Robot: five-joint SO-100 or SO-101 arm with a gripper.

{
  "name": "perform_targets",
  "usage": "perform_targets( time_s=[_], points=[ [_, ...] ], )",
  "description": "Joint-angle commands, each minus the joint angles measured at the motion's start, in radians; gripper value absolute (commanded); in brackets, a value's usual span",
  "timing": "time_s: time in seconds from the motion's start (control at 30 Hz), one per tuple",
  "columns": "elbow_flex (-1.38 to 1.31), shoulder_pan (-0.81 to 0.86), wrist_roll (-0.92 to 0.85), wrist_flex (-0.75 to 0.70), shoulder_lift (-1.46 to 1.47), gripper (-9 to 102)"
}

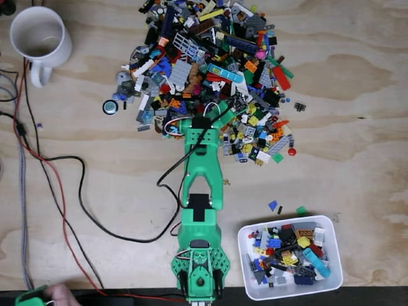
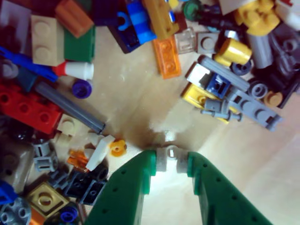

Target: Find the closest Lego and put it in the bin.

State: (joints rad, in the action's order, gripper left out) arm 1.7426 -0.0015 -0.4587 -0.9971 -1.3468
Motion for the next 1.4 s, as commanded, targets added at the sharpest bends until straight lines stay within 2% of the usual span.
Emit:
perform_targets(
  time_s=[0.0, 0.27, 0.5, 0.6, 0.7, 0.9, 1.1, 1.37],
  points=[
    [-0.106, 0.020, -0.009, -0.069, -0.114, 4],
    [-0.259, 0.155, -0.067, -0.325, -0.287, 4],
    [-0.186, 0.345, -0.161, -0.407, -0.463, 5],
    [-0.087, 0.321, -0.163, -0.348, -0.465, 8],
    [0.017, 0.230, -0.107, -0.229, -0.425, 10],
    [-0.040, 0.089, 0.026, -0.075, -0.236, 11],
    [-0.173, 0.061, 0.040, -0.067, -0.084, 10],
    [-0.209, 0.064, 0.057, -0.051, -0.017, 10]
  ],
)
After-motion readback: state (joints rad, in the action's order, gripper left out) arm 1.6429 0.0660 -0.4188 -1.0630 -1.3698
